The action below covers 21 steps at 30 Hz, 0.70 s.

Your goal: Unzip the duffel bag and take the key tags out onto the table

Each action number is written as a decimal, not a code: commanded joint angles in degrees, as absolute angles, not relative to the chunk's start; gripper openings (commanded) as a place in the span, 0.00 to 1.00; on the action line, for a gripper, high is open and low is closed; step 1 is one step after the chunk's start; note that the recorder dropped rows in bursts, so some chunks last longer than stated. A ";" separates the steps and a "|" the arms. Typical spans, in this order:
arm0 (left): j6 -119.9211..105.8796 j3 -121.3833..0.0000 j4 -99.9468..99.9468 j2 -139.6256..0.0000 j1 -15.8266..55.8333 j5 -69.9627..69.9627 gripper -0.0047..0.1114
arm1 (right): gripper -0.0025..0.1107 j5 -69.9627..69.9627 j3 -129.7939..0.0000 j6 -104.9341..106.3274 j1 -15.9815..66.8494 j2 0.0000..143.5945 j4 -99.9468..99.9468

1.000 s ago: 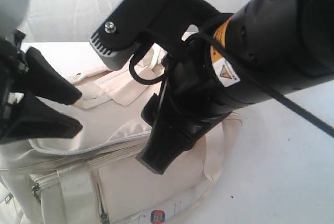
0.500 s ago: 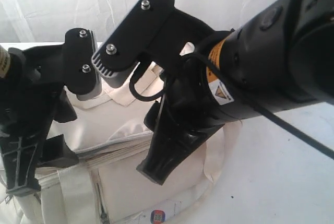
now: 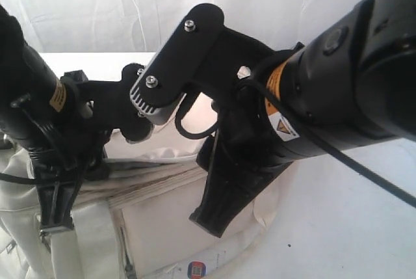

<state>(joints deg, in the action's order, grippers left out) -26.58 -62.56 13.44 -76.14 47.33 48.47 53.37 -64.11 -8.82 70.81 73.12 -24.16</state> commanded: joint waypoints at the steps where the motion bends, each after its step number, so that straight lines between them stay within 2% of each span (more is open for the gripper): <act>1: -26.08 -65.86 19.62 -75.97 47.76 47.86 0.04 | 0.44 53.91 -63.86 -8.90 70.78 72.70 -24.73; 8: -16.83 -71.86 32.14 -75.97 47.46 40.70 0.04 | 0.44 53.91 -63.86 -8.90 70.78 72.70 -24.73; 12: -13.68 -72.80 33.92 -75.97 44.40 36.42 0.04 | 0.44 53.91 -63.86 -8.90 70.78 72.70 -24.73; 21: -15.05 -72.80 21.67 -75.97 43.30 45.21 0.04 | 0.44 53.57 -63.86 -8.90 70.78 72.70 -24.73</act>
